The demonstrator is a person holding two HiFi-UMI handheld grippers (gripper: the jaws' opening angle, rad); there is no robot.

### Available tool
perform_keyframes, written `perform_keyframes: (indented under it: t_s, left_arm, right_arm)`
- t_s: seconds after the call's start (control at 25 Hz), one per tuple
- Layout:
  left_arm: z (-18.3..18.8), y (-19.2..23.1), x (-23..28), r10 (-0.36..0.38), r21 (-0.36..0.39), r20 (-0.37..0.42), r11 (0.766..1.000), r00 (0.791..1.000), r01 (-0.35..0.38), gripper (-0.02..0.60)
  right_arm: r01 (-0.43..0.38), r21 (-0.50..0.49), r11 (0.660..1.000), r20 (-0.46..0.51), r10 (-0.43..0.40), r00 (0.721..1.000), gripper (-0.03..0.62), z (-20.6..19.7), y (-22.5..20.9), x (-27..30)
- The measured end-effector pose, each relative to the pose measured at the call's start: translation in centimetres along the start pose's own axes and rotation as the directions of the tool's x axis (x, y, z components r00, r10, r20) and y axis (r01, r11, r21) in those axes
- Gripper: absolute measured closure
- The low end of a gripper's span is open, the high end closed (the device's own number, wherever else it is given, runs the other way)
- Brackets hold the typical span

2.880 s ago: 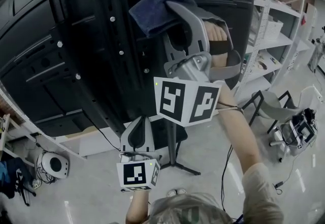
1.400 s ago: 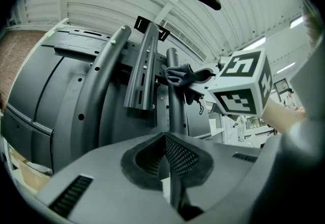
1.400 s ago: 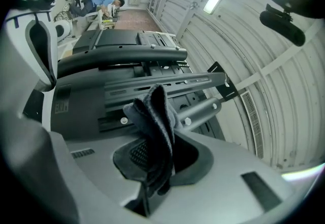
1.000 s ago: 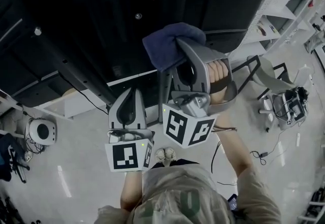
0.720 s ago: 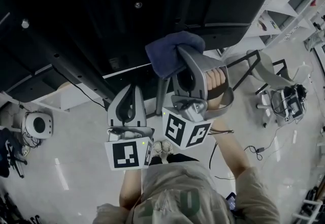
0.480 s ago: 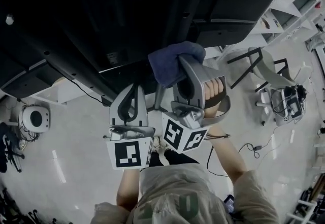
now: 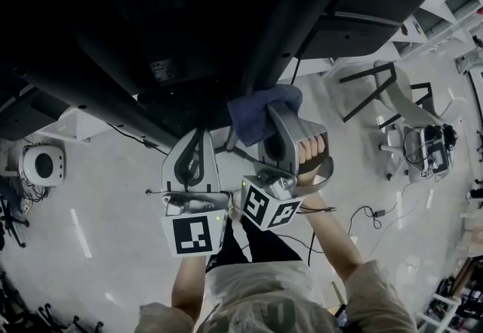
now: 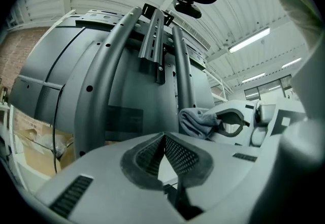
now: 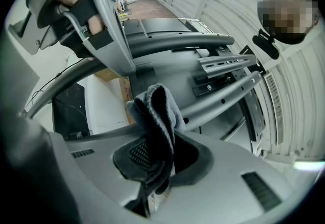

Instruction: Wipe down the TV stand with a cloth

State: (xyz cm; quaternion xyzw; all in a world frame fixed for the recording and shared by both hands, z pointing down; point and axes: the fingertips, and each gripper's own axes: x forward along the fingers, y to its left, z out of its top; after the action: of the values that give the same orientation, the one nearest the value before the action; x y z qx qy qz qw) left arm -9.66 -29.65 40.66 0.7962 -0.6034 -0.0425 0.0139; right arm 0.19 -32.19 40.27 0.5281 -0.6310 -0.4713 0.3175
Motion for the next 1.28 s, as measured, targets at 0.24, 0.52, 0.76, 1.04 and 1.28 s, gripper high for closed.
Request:
perform_keyframes:
  t_s: [0.24, 0.52, 0.76, 1.04, 1.28]
  left_arm:
    - [-2.2, -1.7, -0.2, 0.05, 0.008, 0.008, 0.999, 0.999, -0.05, 0.566]
    - [-6.0, -4.0, -1.1, 0.091, -0.001, 0.024, 0.996, 0.996, -0.091, 0.566]
    - [-9.5, -3.4, -2.2, 0.096, 0.004, 0.014, 0.995, 0.995, -0.096, 0.566]
    - [-14.6, -2.3, -3.5, 0.1, 0.029, -0.024, 0.995, 0.995, -0.1, 0.566]
    - [-18.5, -2.6, -4.0, 0.103, 0.01, -0.046, 0.995, 0.994, -0.102, 0.566]
  right_arm:
    - [-0.007, 0.018, 1.0, -0.017, 0.007, 1.0, 0.536, -3.6, 1.9, -0.4]
    - [-0.012, 0.015, 1.0, -0.019, 0.012, 1.0, 0.536, -6.1, 5.4, -0.7]
    - [-0.022, 0.016, 1.0, -0.043, 0.023, 0.999, 0.536, -7.5, 9.2, -1.2]
    - [-0.024, 0.015, 1.0, -0.066, 0.025, 0.998, 0.536, -9.1, 15.2, -1.9]
    - [-0.056, -0.064, 0.996, -0.046, 0.054, 0.998, 0.536, -11.5, 21.1, -2.6]
